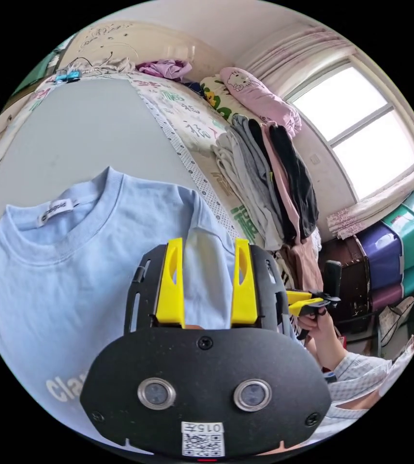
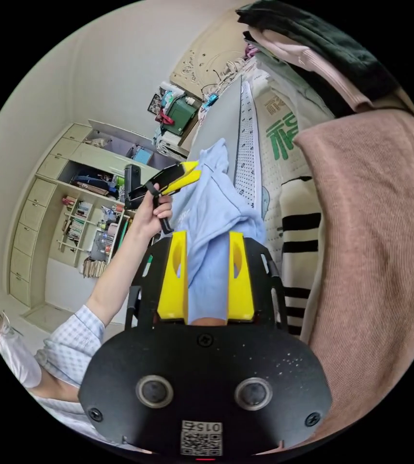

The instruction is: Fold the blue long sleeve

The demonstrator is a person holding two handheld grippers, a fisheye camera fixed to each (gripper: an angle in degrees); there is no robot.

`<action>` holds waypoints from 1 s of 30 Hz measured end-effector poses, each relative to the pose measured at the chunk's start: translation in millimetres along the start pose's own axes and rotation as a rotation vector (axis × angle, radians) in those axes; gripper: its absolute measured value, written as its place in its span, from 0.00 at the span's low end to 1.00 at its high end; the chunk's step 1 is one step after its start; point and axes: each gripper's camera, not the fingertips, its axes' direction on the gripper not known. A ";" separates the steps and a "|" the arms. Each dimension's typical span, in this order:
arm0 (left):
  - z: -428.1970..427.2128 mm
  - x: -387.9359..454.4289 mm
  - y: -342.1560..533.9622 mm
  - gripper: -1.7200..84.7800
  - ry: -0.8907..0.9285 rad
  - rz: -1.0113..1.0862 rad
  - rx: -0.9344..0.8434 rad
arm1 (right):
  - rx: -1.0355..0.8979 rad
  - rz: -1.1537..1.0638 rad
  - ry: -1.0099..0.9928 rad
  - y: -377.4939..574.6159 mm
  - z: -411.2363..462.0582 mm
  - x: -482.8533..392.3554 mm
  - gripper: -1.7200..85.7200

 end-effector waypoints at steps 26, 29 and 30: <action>-118.8 -2.8 126.2 0.10 -0.111 -0.022 0.164 | 0.285 -0.171 0.373 49.3 -44.9 -54.2 0.10; -147.7 -4.0 215.1 0.11 -0.201 -0.099 0.138 | 0.203 -0.417 0.255 69.1 -32.4 -101.7 0.10; -151.6 -4.0 231.8 0.11 -0.216 -0.118 0.133 | 0.164 -0.472 0.228 74.4 -26.3 -112.4 0.10</action>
